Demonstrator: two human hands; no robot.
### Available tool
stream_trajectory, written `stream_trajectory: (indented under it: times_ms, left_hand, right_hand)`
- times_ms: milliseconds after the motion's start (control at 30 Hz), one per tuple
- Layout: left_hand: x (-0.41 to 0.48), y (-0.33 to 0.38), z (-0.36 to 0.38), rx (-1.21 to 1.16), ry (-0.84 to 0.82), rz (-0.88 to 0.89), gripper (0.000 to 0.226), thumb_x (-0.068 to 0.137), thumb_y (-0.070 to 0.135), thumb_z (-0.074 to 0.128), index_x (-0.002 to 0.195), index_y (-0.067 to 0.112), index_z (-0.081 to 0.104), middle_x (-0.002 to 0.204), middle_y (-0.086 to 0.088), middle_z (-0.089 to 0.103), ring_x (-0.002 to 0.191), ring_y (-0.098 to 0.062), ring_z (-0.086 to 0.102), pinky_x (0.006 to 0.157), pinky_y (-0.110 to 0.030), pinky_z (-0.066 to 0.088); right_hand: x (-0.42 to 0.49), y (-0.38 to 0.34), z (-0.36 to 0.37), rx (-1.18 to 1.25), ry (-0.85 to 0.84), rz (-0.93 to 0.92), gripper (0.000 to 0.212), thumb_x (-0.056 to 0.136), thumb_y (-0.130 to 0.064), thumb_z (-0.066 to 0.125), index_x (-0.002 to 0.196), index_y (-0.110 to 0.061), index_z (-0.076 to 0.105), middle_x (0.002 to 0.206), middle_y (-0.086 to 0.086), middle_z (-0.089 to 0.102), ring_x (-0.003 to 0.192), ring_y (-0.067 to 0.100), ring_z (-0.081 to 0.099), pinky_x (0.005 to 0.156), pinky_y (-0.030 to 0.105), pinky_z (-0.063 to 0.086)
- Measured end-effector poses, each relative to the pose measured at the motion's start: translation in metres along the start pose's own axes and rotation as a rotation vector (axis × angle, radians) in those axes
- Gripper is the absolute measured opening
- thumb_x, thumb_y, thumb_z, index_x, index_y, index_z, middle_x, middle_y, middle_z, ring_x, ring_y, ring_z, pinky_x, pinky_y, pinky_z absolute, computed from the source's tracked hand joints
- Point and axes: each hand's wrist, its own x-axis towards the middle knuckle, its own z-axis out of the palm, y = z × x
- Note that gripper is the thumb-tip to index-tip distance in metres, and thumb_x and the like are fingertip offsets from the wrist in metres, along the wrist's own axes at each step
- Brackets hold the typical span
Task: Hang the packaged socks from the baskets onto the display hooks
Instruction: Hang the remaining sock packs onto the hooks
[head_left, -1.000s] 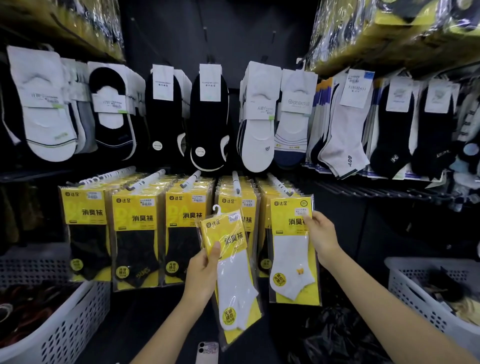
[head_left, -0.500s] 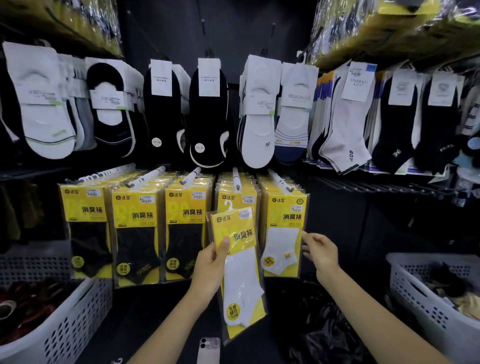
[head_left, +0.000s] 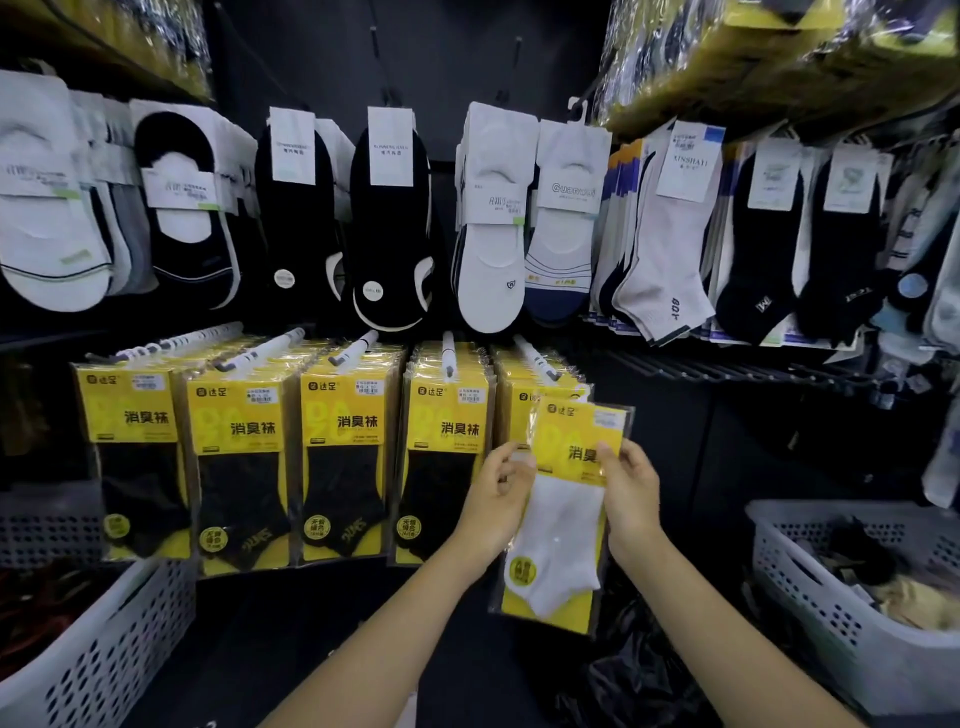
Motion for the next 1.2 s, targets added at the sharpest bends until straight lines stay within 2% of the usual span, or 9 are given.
stream_trajectory:
  times_ms: [167,300,433,633,833,933,1000,1100,1200]
  left_hand:
    - [0.006,0.004,0.008,-0.029,0.005,-0.017,0.046,0.096,0.043,0.042,0.14,0.035,0.033,0.12,0.02,0.046,0.105,0.001,0.044,0.081,-0.016,0.043]
    - [0.005,-0.005,0.006,-0.072,0.011,-0.023,0.023,0.097,0.039,0.044,0.109,0.057,0.037,0.097,0.048,0.043,0.089,0.024,0.045,0.068,0.002,0.039]
    - [0.003,-0.029,-0.003,-0.041,0.009,-0.087,0.055,0.097,0.041,0.042,0.147,0.024,0.026,0.143,0.009,0.04,0.119,-0.002,0.04,0.09,-0.016,0.034]
    - [-0.044,-0.102,-0.033,0.14,-0.052,-0.194,0.049,0.097,0.034,0.047,0.143,0.021,0.035,0.141,0.001,0.045,0.122,-0.008,0.044,0.093,-0.017,0.033]
    - [-0.162,-0.222,-0.059,0.201,-0.08,-0.538,0.034,0.097,0.018,0.051,0.129,0.008,0.05,0.119,-0.006,0.056,0.113,-0.02,0.053,0.084,-0.011,0.039]
    - [-0.234,-0.285,-0.071,0.248,-0.082,-0.734,0.028,0.095,0.011,0.053,0.121,0.0,0.054,0.113,-0.018,0.059,0.111,-0.032,0.056,0.082,-0.021,0.039]
    - [-0.283,-0.319,-0.081,0.242,-0.054,-0.912,0.035,0.095,0.02,0.055,0.126,0.006,0.051,0.12,-0.013,0.056,0.114,-0.03,0.055,0.086,-0.029,0.043]
    - [-0.34,-0.369,-0.097,0.276,-0.109,-1.079,0.021,0.093,0.03,0.058,0.102,0.014,0.065,0.109,-0.011,0.066,0.108,-0.031,0.06,0.092,-0.038,0.048]
    - [-0.356,-0.395,-0.104,0.303,-0.215,-1.194,0.036,0.09,0.04,0.059,0.112,0.011,0.065,0.115,-0.012,0.065,0.109,-0.027,0.061,0.097,-0.042,0.047]
  right_hand:
    - [0.02,-0.011,0.009,-0.162,-0.079,-0.132,0.012,0.096,-0.011,0.053,0.105,-0.007,0.06,0.088,-0.004,0.067,0.078,0.004,0.064,0.061,0.01,0.05]
    - [0.031,-0.005,0.018,-0.29,-0.129,-0.114,0.015,0.096,-0.013,0.053,0.103,-0.002,0.06,0.098,0.017,0.068,0.085,0.017,0.062,0.078,0.029,0.051]
    - [0.026,0.012,0.014,-0.286,-0.008,-0.031,0.02,0.091,-0.016,0.062,0.109,-0.008,0.06,0.105,0.007,0.065,0.095,0.018,0.062,0.078,0.025,0.05]
    - [-0.024,0.075,-0.023,-0.325,0.056,0.117,0.025,0.087,-0.011,0.067,0.11,-0.007,0.059,0.107,0.002,0.059,0.088,0.01,0.056,0.073,0.014,0.042]
    - [-0.139,0.204,-0.07,-0.542,-0.288,0.6,0.012,0.087,-0.008,0.067,0.098,-0.006,0.065,0.088,0.002,0.063,0.09,0.02,0.059,0.07,0.024,0.047]
    - [-0.206,0.266,-0.106,-0.724,-0.441,0.899,0.021,0.09,-0.006,0.061,0.11,-0.001,0.066,0.105,0.015,0.067,0.081,0.015,0.056,0.064,0.018,0.045]
    - [-0.245,0.298,-0.133,-0.762,-0.423,1.054,0.026,0.089,-0.008,0.063,0.112,0.003,0.065,0.117,0.025,0.064,0.078,0.017,0.056,0.059,0.017,0.046]
    - [-0.284,0.328,-0.165,-0.741,-0.294,1.172,0.03,0.085,0.002,0.065,0.114,0.012,0.061,0.119,0.033,0.06,0.088,0.025,0.057,0.074,0.032,0.048]
    - [-0.301,0.345,-0.181,-0.668,-0.215,1.219,0.036,0.081,0.012,0.064,0.117,0.01,0.059,0.115,0.033,0.061,0.093,0.034,0.059,0.078,0.042,0.049]
